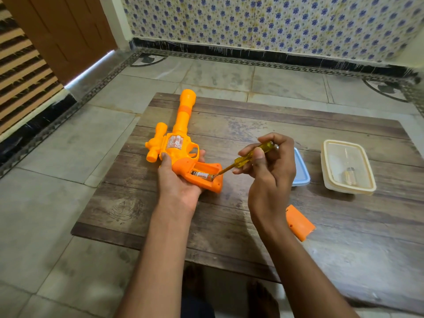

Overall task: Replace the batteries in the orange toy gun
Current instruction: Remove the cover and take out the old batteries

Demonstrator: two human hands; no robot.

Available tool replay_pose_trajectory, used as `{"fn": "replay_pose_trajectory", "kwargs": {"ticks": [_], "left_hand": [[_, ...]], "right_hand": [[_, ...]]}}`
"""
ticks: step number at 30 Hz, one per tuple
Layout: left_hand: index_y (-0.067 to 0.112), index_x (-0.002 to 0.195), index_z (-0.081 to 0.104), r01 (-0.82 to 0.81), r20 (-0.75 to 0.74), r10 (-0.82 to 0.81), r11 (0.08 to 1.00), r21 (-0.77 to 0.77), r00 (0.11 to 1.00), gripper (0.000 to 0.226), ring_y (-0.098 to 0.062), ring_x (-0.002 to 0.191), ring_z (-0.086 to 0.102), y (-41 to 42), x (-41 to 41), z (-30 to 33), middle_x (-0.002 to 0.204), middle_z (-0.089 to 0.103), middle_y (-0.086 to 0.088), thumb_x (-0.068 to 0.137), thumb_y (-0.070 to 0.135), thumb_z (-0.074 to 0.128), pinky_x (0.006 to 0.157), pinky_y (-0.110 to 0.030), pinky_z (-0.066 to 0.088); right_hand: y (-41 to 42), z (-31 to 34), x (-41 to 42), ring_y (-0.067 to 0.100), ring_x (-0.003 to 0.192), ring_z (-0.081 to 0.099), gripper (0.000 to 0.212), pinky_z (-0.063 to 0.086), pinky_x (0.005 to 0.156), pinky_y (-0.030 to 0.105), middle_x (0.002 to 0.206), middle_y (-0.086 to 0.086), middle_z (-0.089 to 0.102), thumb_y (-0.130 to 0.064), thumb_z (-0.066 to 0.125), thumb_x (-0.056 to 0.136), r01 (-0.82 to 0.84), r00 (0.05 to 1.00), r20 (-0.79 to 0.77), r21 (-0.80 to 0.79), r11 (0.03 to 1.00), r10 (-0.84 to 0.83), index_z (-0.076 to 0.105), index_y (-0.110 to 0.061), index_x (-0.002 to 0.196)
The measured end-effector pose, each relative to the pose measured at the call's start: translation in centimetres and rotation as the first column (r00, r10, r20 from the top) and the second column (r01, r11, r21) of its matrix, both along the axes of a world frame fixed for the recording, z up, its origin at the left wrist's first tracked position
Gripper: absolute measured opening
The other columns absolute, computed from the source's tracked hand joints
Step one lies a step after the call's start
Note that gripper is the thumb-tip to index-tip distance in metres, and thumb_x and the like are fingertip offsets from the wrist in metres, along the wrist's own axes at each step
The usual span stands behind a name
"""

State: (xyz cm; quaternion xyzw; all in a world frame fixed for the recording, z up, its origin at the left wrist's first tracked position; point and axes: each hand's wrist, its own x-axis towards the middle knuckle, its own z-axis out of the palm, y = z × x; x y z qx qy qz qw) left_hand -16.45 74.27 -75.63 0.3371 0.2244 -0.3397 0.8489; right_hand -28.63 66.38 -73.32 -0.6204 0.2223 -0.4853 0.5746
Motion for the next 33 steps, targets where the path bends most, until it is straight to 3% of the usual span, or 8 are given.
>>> {"fn": "replay_pose_trajectory", "kwargs": {"ticks": [3, 8, 13, 18, 21, 27, 31, 33], "left_hand": [[0.009, 0.142, 0.053, -0.012, -0.023, 0.012, 1.000, -0.014, 1.000, 0.062, -0.035, 0.105, 0.069, -0.1, 0.0, -0.1, 0.123, 0.067, -0.030, 0.103, 0.058, 0.044, 0.086, -0.057, 0.055], [0.010, 0.123, 0.058, -0.020, -0.018, 0.020, 0.999, -0.026, 1.000, 0.051, -0.038, 0.116, 0.067, -0.3, -0.1, -0.1, 0.125, 0.066, -0.029, 0.104, 0.055, 0.045, 0.113, -0.062, 0.041], [0.009, 0.121, 0.059, -0.024, -0.006, 0.024, 0.999, -0.026, 1.000, 0.049, -0.038, 0.113, 0.068, -0.3, -0.1, 0.1, 0.116, 0.068, -0.028, 0.105, 0.053, 0.044, 0.113, -0.059, 0.043], [0.010, 0.132, 0.057, 0.000, 0.008, 0.000, 1.000, -0.019, 1.000, 0.055, -0.037, 0.114, 0.067, -0.3, -0.1, 0.0, 0.124, 0.067, -0.027, 0.105, 0.055, 0.042, 0.113, -0.061, 0.041], [0.010, 0.145, 0.051, -0.014, 0.002, 0.014, 1.000, -0.023, 1.000, 0.061, -0.037, 0.114, 0.067, -0.3, 0.0, -0.1, 0.133, 0.064, -0.026, 0.104, 0.055, 0.045, 0.113, -0.061, 0.042], [0.011, 0.145, 0.051, -0.011, 0.002, 0.011, 1.000, -0.017, 1.000, 0.060, -0.036, 0.113, 0.068, -0.2, -0.1, 0.1, 0.131, 0.065, -0.026, 0.104, 0.055, 0.046, 0.112, -0.062, 0.042], [0.011, 0.142, 0.052, -0.019, -0.009, 0.019, 1.000, -0.015, 1.000, 0.057, -0.036, 0.111, 0.068, -0.1, -0.2, 0.4, 0.130, 0.065, -0.026, 0.104, 0.054, 0.046, 0.091, -0.060, 0.052], [0.011, 0.142, 0.052, -0.011, -0.012, 0.011, 1.000, -0.022, 1.000, 0.058, -0.035, 0.111, 0.068, -0.1, -0.2, 0.4, 0.130, 0.065, -0.027, 0.104, 0.055, 0.046, 0.090, -0.061, 0.052]], "right_hand": [[0.0, 0.0, 0.0, 0.028, 0.070, 0.066, 0.012, 0.059, 0.061, 0.041, 0.087, 0.011, 0.068, -0.003, 0.044, 0.105, 0.013, 1.000, 0.028, 0.005, 1.000, -0.013, 0.049, -0.007, 0.115], [0.0, 0.1, 0.2, 0.028, 0.071, 0.065, 0.012, 0.058, 0.061, 0.041, 0.089, 0.013, 0.068, -0.002, 0.044, 0.106, -0.007, 0.999, 0.041, 0.008, 1.000, 0.007, 0.048, -0.006, 0.116], [0.1, 0.5, 0.3, 0.033, 0.071, 0.063, 0.017, 0.056, 0.059, 0.047, 0.087, 0.012, 0.066, -0.003, 0.044, 0.104, 0.000, 1.000, 0.005, -0.086, 0.996, 0.000, 0.049, -0.014, 0.116], [-0.4, 1.0, -0.1, 0.021, 0.071, 0.062, 0.023, 0.054, 0.056, 0.044, 0.084, 0.008, 0.063, 0.003, 0.044, 0.103, -0.058, 0.995, -0.091, -0.331, 0.942, 0.030, 0.048, -0.015, 0.117], [-0.4, 0.8, 0.0, 0.024, 0.071, 0.062, 0.022, 0.053, 0.055, 0.050, 0.084, 0.011, 0.062, 0.003, 0.044, 0.102, -0.081, 0.995, -0.075, -0.306, 0.949, 0.061, 0.048, -0.014, 0.116], [-0.4, 0.6, 0.2, 0.024, 0.071, 0.064, 0.024, 0.055, 0.058, 0.048, 0.084, 0.008, 0.063, 0.006, 0.045, 0.102, -0.105, 0.990, -0.123, -0.341, 0.934, 0.066, 0.048, -0.014, 0.116], [-0.2, 0.2, 0.2, 0.029, 0.073, 0.064, 0.020, 0.057, 0.058, 0.052, 0.085, 0.014, 0.064, 0.002, 0.044, 0.102, -0.072, 0.997, -0.055, -0.217, 0.973, 0.062, 0.049, -0.014, 0.112], [-0.3, 0.0, 0.1, 0.032, 0.072, 0.064, 0.021, 0.059, 0.059, 0.052, 0.086, 0.014, 0.064, 0.002, 0.044, 0.102, -0.053, 0.998, -0.030, -0.160, 0.986, 0.049, 0.049, -0.015, 0.113]]}}
